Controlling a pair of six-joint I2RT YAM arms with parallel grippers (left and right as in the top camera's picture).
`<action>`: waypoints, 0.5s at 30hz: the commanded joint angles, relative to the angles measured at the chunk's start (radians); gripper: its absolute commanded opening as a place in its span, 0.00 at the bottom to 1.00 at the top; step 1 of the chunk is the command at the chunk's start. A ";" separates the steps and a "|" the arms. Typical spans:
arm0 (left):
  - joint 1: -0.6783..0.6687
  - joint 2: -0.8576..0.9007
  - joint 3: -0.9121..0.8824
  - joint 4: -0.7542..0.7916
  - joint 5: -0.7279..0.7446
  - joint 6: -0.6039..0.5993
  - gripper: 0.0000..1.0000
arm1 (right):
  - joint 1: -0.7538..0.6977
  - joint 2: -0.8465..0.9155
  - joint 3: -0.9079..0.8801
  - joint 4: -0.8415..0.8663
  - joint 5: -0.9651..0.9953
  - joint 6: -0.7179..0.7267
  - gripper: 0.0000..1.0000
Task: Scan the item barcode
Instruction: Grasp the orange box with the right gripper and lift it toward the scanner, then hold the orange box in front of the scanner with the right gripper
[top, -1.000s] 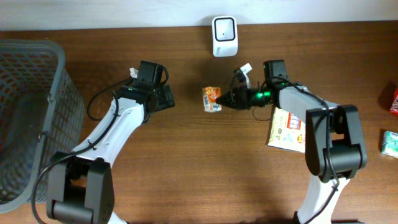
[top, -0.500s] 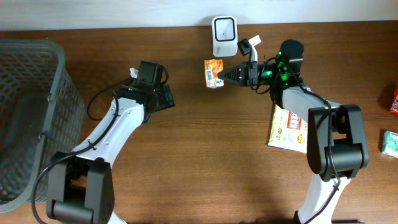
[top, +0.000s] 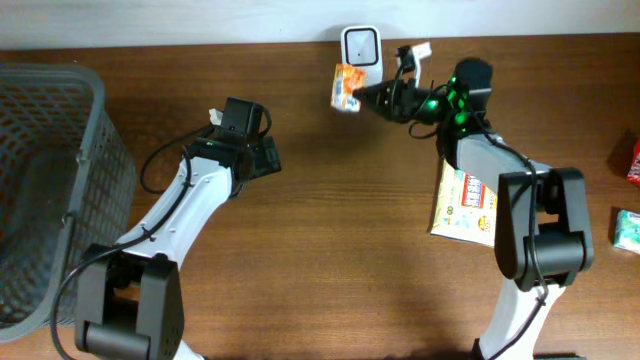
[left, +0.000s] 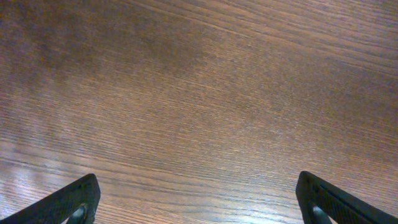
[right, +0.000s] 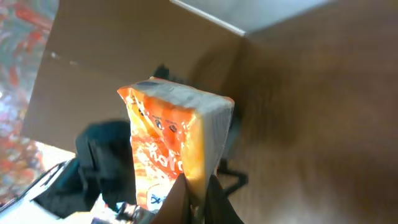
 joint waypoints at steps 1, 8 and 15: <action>-0.004 -0.015 -0.001 -0.003 -0.011 0.013 0.99 | -0.008 -0.008 0.105 -0.105 0.153 -0.098 0.04; -0.003 -0.015 -0.001 -0.003 -0.011 0.013 0.99 | -0.002 -0.008 0.537 -1.257 1.081 -0.879 0.04; -0.004 -0.015 -0.001 -0.003 -0.011 0.013 0.99 | 0.211 0.069 0.549 -0.904 1.590 -1.892 0.04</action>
